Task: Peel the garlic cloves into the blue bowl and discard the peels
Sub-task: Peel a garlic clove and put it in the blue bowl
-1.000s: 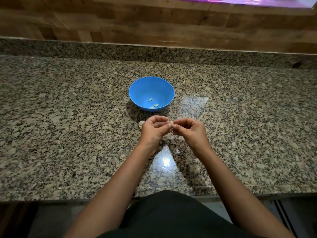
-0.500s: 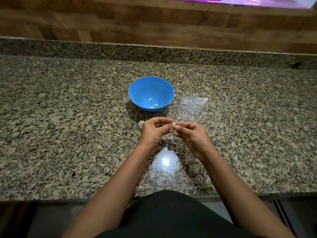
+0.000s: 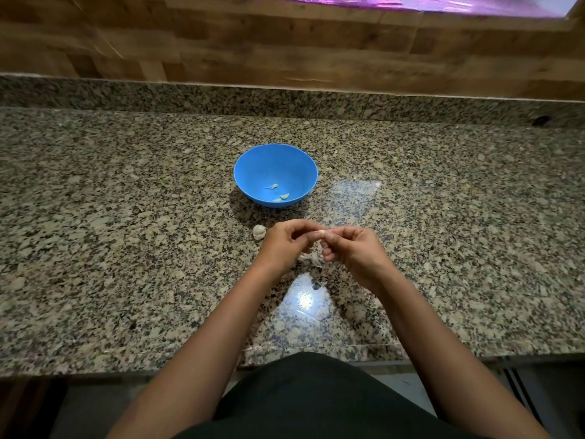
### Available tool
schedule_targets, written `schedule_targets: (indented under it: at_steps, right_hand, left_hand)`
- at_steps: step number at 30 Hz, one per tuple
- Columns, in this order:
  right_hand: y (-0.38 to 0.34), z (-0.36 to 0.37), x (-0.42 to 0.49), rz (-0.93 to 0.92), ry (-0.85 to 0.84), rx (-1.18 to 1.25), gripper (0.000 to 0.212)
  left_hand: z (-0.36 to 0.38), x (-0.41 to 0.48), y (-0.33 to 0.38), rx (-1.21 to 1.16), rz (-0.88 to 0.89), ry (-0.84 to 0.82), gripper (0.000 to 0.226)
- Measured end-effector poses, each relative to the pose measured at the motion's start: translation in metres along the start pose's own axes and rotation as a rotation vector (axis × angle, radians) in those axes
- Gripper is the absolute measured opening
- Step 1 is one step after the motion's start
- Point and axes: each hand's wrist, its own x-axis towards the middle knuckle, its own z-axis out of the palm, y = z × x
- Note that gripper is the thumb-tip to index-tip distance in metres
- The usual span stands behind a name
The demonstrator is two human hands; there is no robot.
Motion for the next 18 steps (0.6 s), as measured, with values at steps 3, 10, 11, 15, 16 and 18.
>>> schedule_targets:
  at_steps: [3,10,11,15,16,18]
  right_hand:
    - [-0.001,-0.003,-0.002,0.04,-0.052,-0.064,0.014]
    - [0.0,0.01,-0.003,0.019,-0.011,-0.204,0.022]
    - [0.002,0.013,-0.003,0.008,0.012,-0.215,0.022]
    - [0.008,0.023,-0.005,-0.032,0.045,-0.269,0.022]
    - [0.008,0.024,-0.006,-0.045,0.051,-0.308,0.023]
    - [0.008,0.024,-0.006,-0.057,0.049,-0.385,0.024]
  left_hand:
    - [-0.003,-0.003,0.004,0.48,0.213,-0.105,0.011]
    - [0.005,-0.002,-0.002,0.569,0.294,-0.135,0.02]
    - [0.008,-0.001,-0.003,0.518,0.266,-0.1,0.022]
    - [0.018,0.004,-0.005,0.273,0.109,0.034,0.028]
    - [0.018,0.004,-0.006,0.269,0.096,0.039,0.028]
    - [0.016,0.005,-0.008,0.323,0.102,0.026,0.028]
